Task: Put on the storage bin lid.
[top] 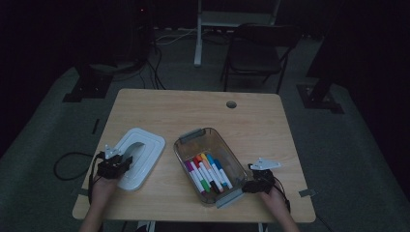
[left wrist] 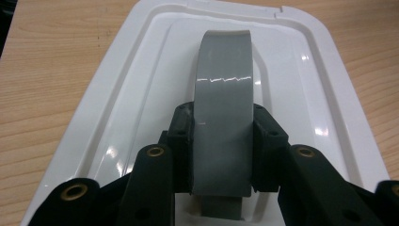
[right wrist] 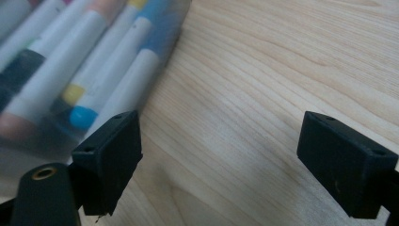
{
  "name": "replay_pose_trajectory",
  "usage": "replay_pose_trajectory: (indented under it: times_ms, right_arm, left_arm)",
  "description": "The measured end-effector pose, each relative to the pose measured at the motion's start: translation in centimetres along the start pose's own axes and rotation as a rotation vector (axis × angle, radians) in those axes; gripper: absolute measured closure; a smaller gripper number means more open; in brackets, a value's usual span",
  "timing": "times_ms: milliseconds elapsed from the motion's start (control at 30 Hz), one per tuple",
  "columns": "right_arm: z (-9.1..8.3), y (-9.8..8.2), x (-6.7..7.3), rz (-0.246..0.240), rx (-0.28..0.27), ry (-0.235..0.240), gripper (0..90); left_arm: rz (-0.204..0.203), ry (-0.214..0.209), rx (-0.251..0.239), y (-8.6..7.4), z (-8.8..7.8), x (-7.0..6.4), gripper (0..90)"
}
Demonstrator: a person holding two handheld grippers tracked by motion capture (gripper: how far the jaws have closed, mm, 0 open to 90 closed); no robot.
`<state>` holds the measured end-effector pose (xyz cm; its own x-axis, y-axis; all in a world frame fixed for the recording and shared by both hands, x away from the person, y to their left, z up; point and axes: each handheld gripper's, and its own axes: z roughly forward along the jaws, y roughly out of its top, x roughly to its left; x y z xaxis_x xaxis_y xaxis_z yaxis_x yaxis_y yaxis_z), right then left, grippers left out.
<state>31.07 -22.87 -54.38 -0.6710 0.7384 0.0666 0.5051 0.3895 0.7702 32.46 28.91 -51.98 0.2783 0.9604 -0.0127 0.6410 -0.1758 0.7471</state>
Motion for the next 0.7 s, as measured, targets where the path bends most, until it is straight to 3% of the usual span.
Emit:
replay_pose_trajectory:
  times_ms: [233,333,533,700]
  right_arm:
    - [-0.3,-0.1,0.1,-0.024,-0.004,0.024,14.1]
    - [-0.2,-0.2,0.4,-0.042,-0.010,0.064,14.1]
    - [0.4,0.5,1.8,-0.109,-0.007,0.137,14.0]
    - [1.4,1.4,3.4,-0.138,-0.007,0.178,14.0]
  left_arm:
    - [-0.013,0.011,-0.009,0.0,-1.0,0.1,68.1]
    - [-0.009,0.012,-0.010,0.0,-1.7,0.0,68.1]
    - [-0.019,-0.001,-0.020,0.0,-2.9,-0.1,68.1]
    - [-0.023,-0.019,-0.049,0.5,-4.5,-0.1,68.1]
